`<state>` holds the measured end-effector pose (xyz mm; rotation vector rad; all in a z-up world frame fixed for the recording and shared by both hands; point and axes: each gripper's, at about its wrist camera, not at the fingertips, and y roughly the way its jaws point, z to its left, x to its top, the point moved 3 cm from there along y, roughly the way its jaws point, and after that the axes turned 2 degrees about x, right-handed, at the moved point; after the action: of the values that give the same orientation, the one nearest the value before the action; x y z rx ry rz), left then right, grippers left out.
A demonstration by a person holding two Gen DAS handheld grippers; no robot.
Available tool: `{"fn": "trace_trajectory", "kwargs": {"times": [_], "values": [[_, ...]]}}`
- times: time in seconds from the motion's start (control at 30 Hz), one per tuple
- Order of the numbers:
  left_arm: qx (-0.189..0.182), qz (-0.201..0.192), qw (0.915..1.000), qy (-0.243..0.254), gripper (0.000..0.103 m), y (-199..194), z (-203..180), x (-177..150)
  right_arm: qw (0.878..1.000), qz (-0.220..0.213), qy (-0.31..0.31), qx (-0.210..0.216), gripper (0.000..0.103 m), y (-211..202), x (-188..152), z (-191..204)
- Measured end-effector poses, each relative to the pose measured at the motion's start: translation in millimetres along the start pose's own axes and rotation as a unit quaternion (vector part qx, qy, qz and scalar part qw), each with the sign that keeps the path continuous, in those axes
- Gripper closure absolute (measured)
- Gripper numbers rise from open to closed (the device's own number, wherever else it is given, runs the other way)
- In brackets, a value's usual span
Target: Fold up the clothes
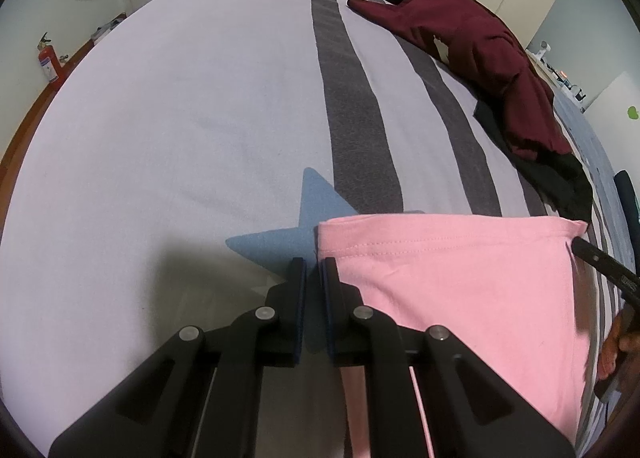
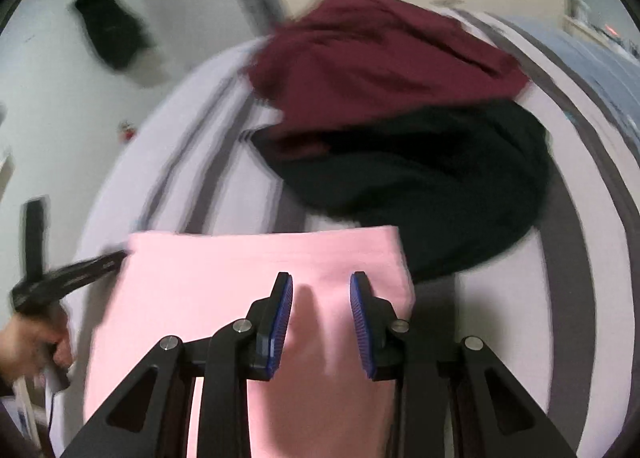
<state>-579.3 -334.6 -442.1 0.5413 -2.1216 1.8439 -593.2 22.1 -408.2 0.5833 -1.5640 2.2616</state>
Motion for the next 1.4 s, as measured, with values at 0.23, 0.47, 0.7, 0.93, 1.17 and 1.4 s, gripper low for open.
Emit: {"fn": "trace_trajectory", "kwargs": {"times": [0.23, 0.47, 0.7, 0.93, 1.17, 1.4], "values": [[0.002, 0.001, 1.0, 0.003, 0.096, 2.0, -3.3, 1.9, 0.999, 0.01, -0.036, -0.024, 0.103, 11.9, 1.8, -9.1], [0.005, -0.012, 0.9998, -0.014, 0.096, -9.0, 6.3, 8.0, 0.999, -0.01, -0.014, -0.032, 0.103, 1.6, 12.6, -9.5], [0.0, -0.054, 0.998, -0.034, 0.096, -43.0, 12.7, 19.6, 0.997, -0.027, -0.019, -0.065, 0.099, -9.1, 33.7, -4.6], [-0.076, -0.036, 0.9946, 0.062, 0.096, -70.2, -57.9, -29.8, 0.998, -0.014, -0.066, -0.013, 0.098, -38.0, -3.7, 34.6], [-0.067, 0.005, 0.9954, 0.068, 0.096, -34.5, -85.8, -68.5, 0.998, 0.029, -0.048, -0.007, 0.098, -29.2, -73.0, 40.0], [-0.021, -0.015, 0.9994, 0.023, 0.098, -11.6, -46.6, -34.0, 0.999, 0.006, -0.021, -0.046, 0.103, -16.4, -52.1, 1.1]]}}
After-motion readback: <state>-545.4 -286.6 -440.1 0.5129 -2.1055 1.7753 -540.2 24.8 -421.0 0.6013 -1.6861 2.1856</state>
